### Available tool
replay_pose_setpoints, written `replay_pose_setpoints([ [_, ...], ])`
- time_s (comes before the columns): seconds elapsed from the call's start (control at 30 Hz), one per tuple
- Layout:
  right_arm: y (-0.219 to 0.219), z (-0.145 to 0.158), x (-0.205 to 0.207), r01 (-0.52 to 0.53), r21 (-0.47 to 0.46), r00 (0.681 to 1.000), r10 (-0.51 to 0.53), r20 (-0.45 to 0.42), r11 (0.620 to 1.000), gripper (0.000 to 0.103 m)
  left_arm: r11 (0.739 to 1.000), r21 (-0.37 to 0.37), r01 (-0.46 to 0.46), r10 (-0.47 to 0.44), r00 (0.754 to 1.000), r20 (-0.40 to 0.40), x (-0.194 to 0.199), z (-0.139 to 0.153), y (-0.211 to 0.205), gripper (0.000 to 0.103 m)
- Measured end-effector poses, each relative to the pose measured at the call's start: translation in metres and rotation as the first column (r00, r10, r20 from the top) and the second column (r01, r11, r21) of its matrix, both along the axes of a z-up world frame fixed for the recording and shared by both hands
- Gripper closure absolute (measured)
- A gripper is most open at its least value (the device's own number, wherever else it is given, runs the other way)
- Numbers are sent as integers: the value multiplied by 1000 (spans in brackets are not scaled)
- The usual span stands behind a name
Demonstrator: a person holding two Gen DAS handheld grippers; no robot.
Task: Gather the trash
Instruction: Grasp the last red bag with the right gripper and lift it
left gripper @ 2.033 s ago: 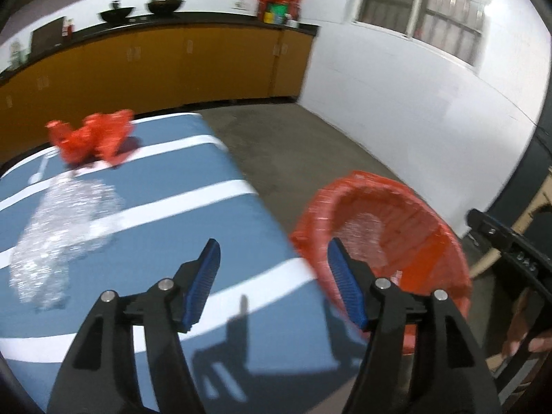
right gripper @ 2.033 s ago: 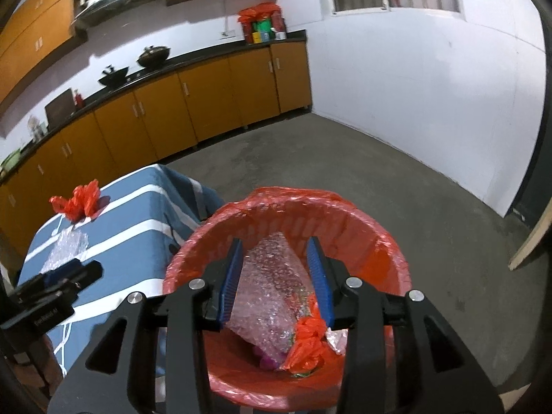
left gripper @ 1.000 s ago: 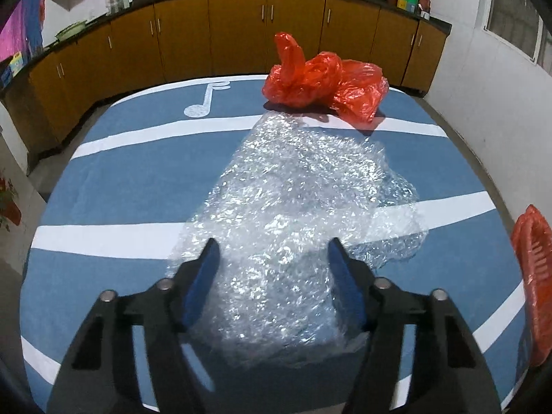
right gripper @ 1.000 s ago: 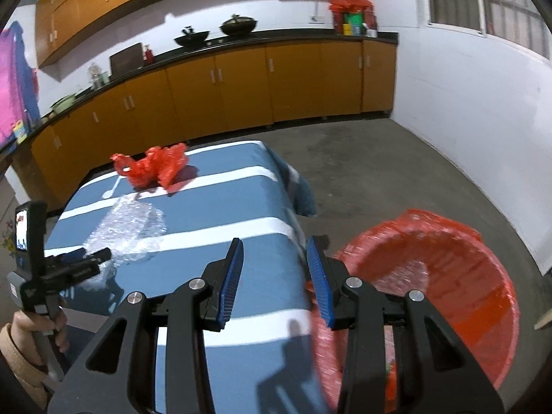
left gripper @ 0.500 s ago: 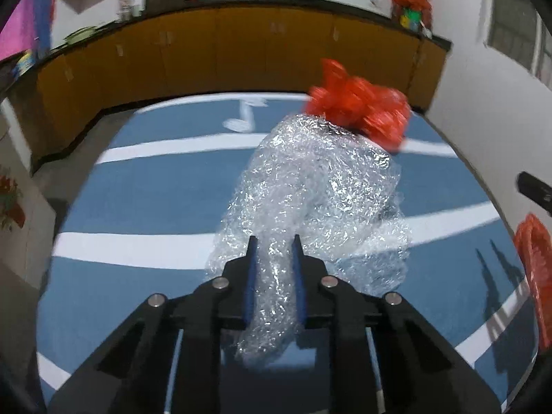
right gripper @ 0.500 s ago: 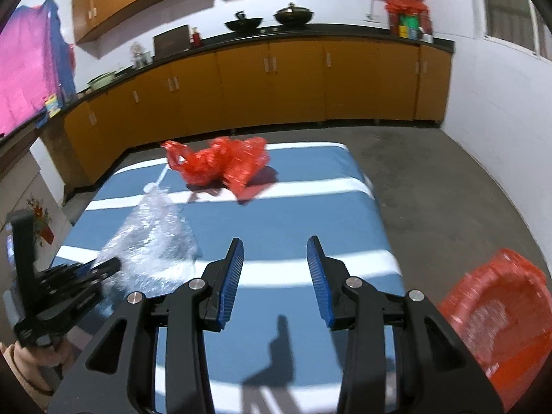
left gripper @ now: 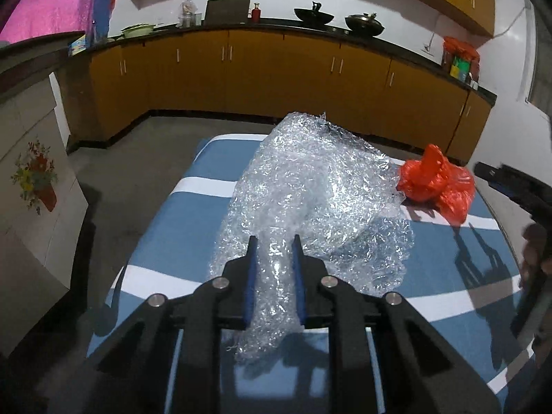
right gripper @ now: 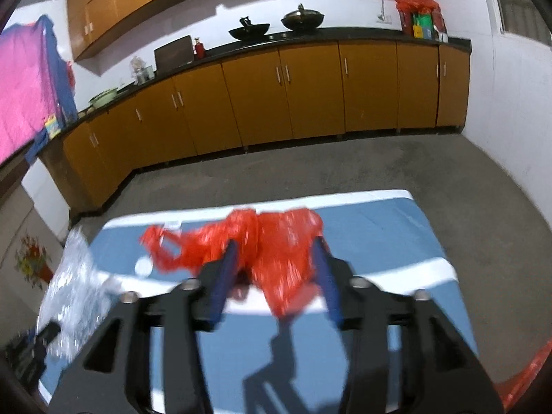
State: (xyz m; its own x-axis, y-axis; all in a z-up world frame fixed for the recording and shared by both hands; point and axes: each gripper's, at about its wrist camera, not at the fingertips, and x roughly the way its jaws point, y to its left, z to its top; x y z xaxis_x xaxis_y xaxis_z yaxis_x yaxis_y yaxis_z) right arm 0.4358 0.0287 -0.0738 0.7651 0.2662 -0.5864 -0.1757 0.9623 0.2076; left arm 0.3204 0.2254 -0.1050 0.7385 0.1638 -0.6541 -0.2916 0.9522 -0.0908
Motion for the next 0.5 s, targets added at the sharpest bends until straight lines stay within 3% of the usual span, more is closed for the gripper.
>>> replay_pose_setpoints([
  [0.2, 7, -10, 31, -51, 13, 998, 52, -45, 999, 28, 1000, 0, -10, 10, 1000, 0, 6, -2, 1, 84],
  [0.33, 13, -24, 40, -118, -12, 985, 115, -130, 993, 28, 1000, -3, -12, 12, 1000, -5, 9, -3, 0, 84],
  [0.5, 21, -39, 31, -188, -93, 971, 170, -169, 978, 70, 1000, 2, -11, 11, 1000, -7, 9, -4, -4, 84],
])
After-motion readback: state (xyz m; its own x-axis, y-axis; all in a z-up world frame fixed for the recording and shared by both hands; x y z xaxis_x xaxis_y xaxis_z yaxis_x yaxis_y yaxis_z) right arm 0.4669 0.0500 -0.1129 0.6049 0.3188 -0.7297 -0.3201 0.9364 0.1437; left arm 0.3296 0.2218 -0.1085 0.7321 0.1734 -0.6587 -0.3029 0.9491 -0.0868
